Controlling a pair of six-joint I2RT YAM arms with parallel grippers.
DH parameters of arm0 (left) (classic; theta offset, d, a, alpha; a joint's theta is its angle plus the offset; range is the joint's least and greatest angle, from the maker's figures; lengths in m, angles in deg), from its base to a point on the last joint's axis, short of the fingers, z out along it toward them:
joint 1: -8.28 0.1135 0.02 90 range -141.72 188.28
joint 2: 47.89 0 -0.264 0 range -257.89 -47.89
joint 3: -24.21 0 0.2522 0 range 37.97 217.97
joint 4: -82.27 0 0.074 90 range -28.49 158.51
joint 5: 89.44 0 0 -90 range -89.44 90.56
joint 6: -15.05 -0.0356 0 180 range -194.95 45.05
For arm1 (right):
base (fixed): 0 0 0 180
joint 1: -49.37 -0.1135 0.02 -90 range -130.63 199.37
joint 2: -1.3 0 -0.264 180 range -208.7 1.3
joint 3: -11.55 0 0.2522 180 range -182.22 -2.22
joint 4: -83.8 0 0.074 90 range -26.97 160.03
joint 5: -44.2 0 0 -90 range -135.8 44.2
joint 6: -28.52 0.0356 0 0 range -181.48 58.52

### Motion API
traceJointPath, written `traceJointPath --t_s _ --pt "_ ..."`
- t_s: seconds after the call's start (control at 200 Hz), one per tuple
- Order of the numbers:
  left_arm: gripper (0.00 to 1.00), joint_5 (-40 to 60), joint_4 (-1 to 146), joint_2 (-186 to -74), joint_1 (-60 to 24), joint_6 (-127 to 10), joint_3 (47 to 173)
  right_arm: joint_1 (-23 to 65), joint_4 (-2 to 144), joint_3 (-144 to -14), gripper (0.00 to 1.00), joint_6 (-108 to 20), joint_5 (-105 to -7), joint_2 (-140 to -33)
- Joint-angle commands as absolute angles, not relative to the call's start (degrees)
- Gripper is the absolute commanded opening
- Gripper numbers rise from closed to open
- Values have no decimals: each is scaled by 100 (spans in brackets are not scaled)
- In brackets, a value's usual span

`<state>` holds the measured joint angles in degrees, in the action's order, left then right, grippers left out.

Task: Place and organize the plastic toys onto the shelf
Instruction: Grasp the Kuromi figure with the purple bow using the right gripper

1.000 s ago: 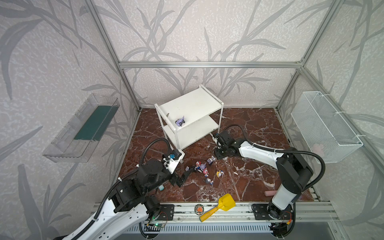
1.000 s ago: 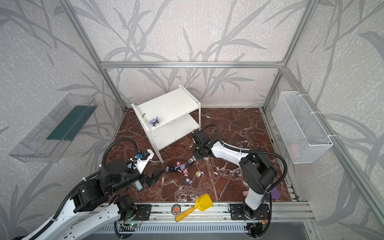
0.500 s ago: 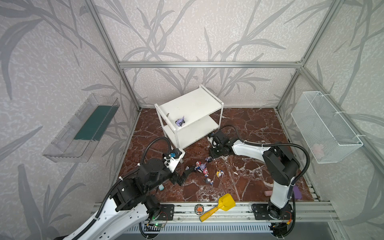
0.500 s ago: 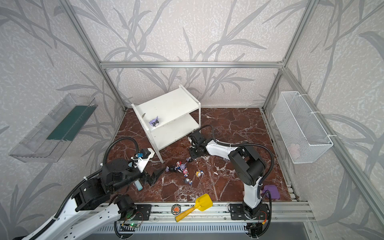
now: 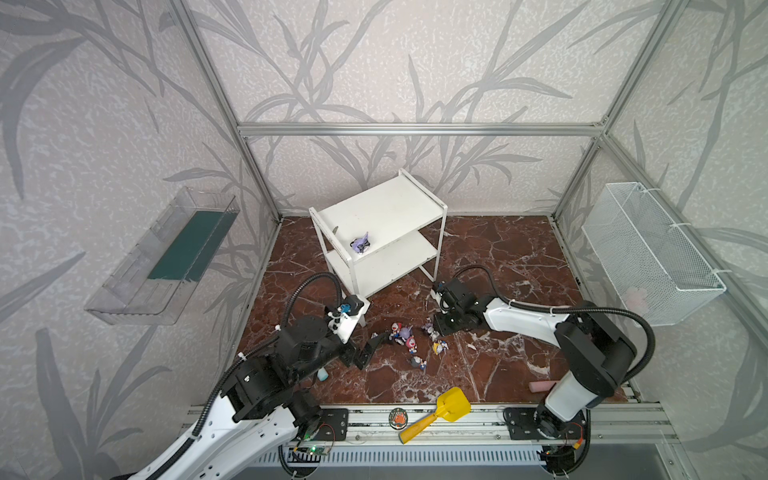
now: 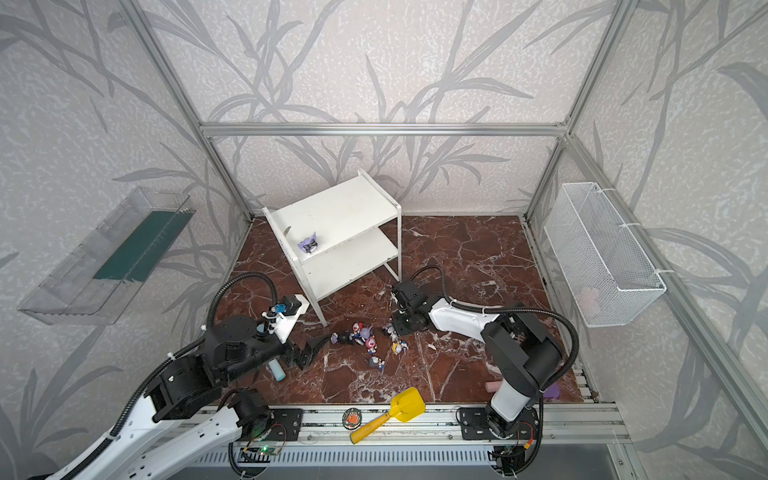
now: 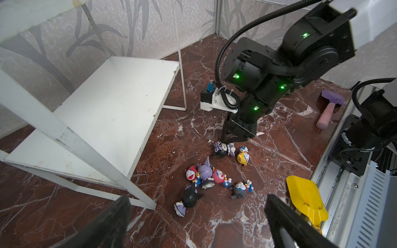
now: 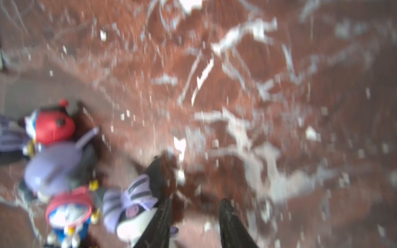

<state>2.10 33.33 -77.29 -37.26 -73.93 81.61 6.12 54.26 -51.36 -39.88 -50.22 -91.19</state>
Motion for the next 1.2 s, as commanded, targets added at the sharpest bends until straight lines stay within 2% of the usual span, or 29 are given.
traceJointPath --t_s 0.0,0.15,0.305,0.605,0.96,1.195 --pt "99 318 3415 -7807 -3666 -7434 8120 385 5264 -4898 38 -3689 -4813 -8478" --pt "99 380 3406 -7837 -3643 -7416 8139 376 5267 -4741 40 -4007 -4841 -8099" --pt "99 381 3390 -7751 -3633 -7389 8130 384 5309 -4915 43 -4417 -5259 -8246" --pt "99 719 3412 -7678 -3630 -7389 8089 323 5319 -5315 64 -4520 -5211 -8763" --pt "99 847 3371 -7841 -3633 -7380 8118 68 5110 -5812 70 -4654 -4922 -9299" --pt "99 707 3380 -7732 -3633 -7398 8102 73 4966 -6046 64 -4709 -4826 -9602"
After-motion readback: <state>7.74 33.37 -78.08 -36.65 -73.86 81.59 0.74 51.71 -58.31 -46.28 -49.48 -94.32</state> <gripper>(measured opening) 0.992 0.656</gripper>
